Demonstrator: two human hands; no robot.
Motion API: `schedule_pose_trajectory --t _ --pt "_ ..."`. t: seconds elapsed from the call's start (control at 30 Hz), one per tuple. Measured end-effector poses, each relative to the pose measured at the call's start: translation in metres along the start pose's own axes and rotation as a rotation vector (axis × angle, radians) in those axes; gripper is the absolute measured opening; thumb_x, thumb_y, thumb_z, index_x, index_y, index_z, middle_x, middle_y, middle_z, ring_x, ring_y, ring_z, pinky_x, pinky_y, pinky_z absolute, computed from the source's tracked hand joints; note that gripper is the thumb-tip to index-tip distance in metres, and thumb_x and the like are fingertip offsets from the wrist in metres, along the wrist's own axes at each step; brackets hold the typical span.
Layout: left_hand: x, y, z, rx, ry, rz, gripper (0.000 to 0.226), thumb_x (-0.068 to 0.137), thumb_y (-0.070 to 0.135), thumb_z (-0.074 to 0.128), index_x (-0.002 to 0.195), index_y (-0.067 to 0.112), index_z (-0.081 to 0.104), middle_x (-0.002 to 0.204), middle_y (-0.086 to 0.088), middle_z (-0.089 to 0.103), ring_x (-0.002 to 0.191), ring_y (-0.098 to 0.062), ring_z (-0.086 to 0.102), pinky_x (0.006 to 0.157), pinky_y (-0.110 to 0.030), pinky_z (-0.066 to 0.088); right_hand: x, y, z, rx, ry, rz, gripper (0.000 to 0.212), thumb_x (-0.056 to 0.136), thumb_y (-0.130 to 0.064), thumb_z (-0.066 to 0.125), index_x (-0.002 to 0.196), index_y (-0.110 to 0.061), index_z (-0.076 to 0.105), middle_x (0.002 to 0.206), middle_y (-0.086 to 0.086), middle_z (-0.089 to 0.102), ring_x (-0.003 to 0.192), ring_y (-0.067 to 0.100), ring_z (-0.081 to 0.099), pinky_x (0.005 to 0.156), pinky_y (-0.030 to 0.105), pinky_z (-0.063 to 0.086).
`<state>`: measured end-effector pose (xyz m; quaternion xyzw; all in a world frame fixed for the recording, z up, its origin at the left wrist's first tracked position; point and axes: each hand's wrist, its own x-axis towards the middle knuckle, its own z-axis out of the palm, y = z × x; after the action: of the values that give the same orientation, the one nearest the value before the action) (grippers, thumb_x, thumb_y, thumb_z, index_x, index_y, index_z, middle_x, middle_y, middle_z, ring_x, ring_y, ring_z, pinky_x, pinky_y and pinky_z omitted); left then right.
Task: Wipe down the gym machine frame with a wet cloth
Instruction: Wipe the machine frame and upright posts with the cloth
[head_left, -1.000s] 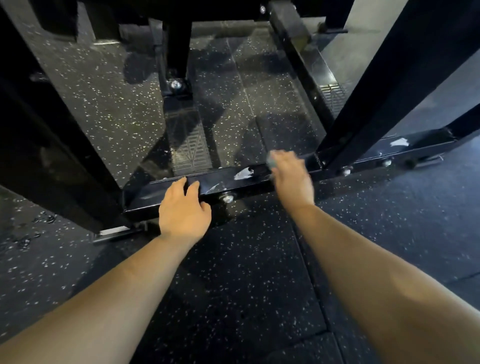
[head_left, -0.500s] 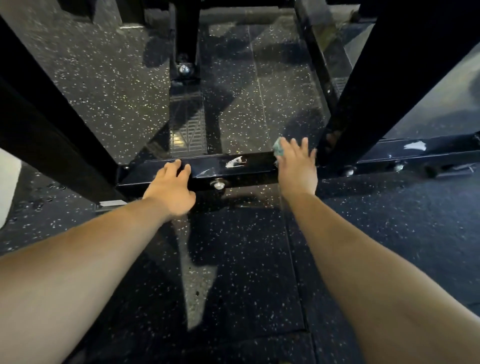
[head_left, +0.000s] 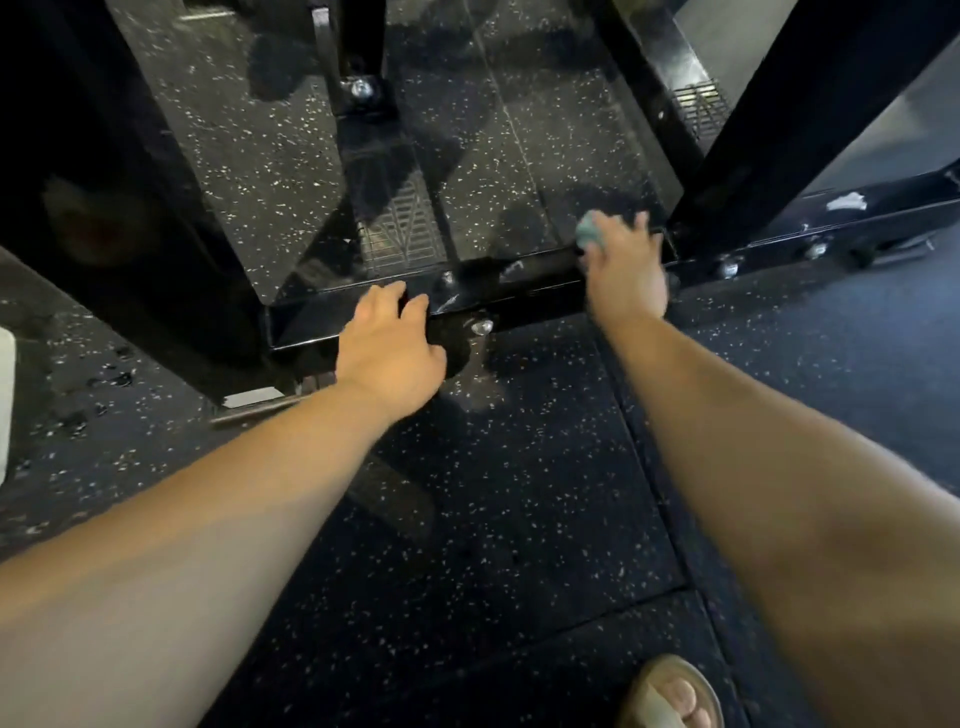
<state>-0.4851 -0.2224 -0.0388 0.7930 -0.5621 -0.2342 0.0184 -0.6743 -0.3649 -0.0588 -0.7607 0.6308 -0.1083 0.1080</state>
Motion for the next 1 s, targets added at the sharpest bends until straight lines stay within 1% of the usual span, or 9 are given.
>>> schedule_pose_trajectory --t 0.13,0.3,0.47,0.53,0.63,0.7,0.8,0.9,1.0 --pt "0.003 0.01 0.005 0.018 0.005 -0.003 0.061 0.094 0.032 0.044 0.149 0.019 0.022 0.156 -0.008 0.011 0.144 -0.027 0.006 0.117 -0.046 0.009 0.01 -0.017 0.011 0.006 0.043 0.197 0.028 0.1 -0.014 0.037 0.127 -0.014 0.047 0.137 0.013 0.043 0.129 0.031 0.037 0.105 0.043 0.034" --pt "0.006 0.009 0.002 -0.039 0.13 -0.02 0.052 0.092 0.029 0.045 0.142 0.02 0.038 0.147 -0.006 0.029 0.136 -0.027 0.025 0.11 -0.046 0.021 -0.026 -0.053 0.026 0.062 -0.163 -0.339 0.042 0.102 -0.016 0.034 0.145 -0.015 0.035 0.153 0.01 0.031 0.143 0.023 0.024 0.117 0.036 0.01" --pt "-0.006 -0.005 0.008 -0.027 0.249 -0.042 0.054 0.091 0.024 0.047 0.143 0.014 0.035 0.146 -0.007 0.031 0.134 -0.029 0.024 0.109 -0.041 0.023 0.006 -0.003 0.018 0.008 -0.011 0.121 0.043 0.103 -0.018 0.029 0.146 -0.014 0.032 0.155 0.01 0.027 0.146 0.025 0.015 0.118 0.04 0.002" --pt "-0.01 -0.015 0.011 -0.008 0.284 -0.111 0.058 0.091 0.025 0.048 0.145 0.013 0.03 0.147 -0.008 0.027 0.135 -0.03 0.021 0.11 -0.04 0.02 -0.003 -0.034 0.029 -0.017 0.028 0.152 0.041 0.103 -0.018 0.028 0.143 -0.014 0.035 0.153 0.01 0.031 0.144 0.025 0.019 0.117 0.042 0.005" --pt "-0.013 -0.03 0.013 -0.041 0.319 -0.199 0.063 0.09 0.023 0.05 0.145 0.007 0.025 0.15 -0.011 0.024 0.138 -0.033 0.018 0.115 -0.041 0.015 -0.04 -0.108 0.05 0.022 -0.044 -0.175 0.036 0.102 -0.018 0.032 0.136 -0.017 0.041 0.146 0.008 0.04 0.14 0.024 0.027 0.117 0.045 0.01" --pt "-0.017 -0.039 0.014 -0.093 0.325 -0.228 0.065 0.091 0.022 0.051 0.146 0.005 0.022 0.151 -0.012 0.022 0.14 -0.031 0.016 0.116 -0.04 0.015 -0.07 -0.143 0.067 -0.016 -0.141 -0.441 0.043 0.103 -0.021 0.03 0.146 -0.015 0.03 0.153 0.009 0.028 0.144 0.023 0.019 0.117 0.042 0.006" --pt "-0.031 -0.053 0.018 -0.083 0.306 -0.186 0.066 0.09 0.021 0.053 0.146 0.003 0.023 0.151 -0.013 0.022 0.139 -0.031 0.017 0.114 -0.04 0.02 -0.066 -0.133 0.062 -0.077 -0.234 -0.653 0.046 0.102 -0.018 0.034 0.148 -0.015 0.027 0.156 0.008 0.024 0.145 0.024 0.016 0.118 0.038 0.007" --pt "-0.041 -0.067 0.022 0.012 0.26 -0.087 0.067 0.09 0.023 0.054 0.146 0.003 0.024 0.151 -0.013 0.021 0.139 -0.03 0.016 0.114 -0.038 0.02 -0.039 -0.084 0.044 0.147 -0.111 -0.29 0.042 0.099 -0.011 0.042 0.14 -0.018 0.044 0.147 0.01 0.039 0.139 0.034 0.028 0.114 0.049 0.024" --pt "-0.045 -0.075 0.021 0.019 0.252 -0.039 0.064 0.091 0.023 0.051 0.147 0.005 0.024 0.151 -0.011 0.022 0.14 -0.027 0.016 0.115 -0.035 0.019 -0.028 -0.063 0.039 0.074 0.038 0.088 0.04 0.102 -0.015 0.035 0.141 -0.018 0.04 0.151 0.009 0.034 0.144 0.029 0.018 0.119 0.045 0.01"
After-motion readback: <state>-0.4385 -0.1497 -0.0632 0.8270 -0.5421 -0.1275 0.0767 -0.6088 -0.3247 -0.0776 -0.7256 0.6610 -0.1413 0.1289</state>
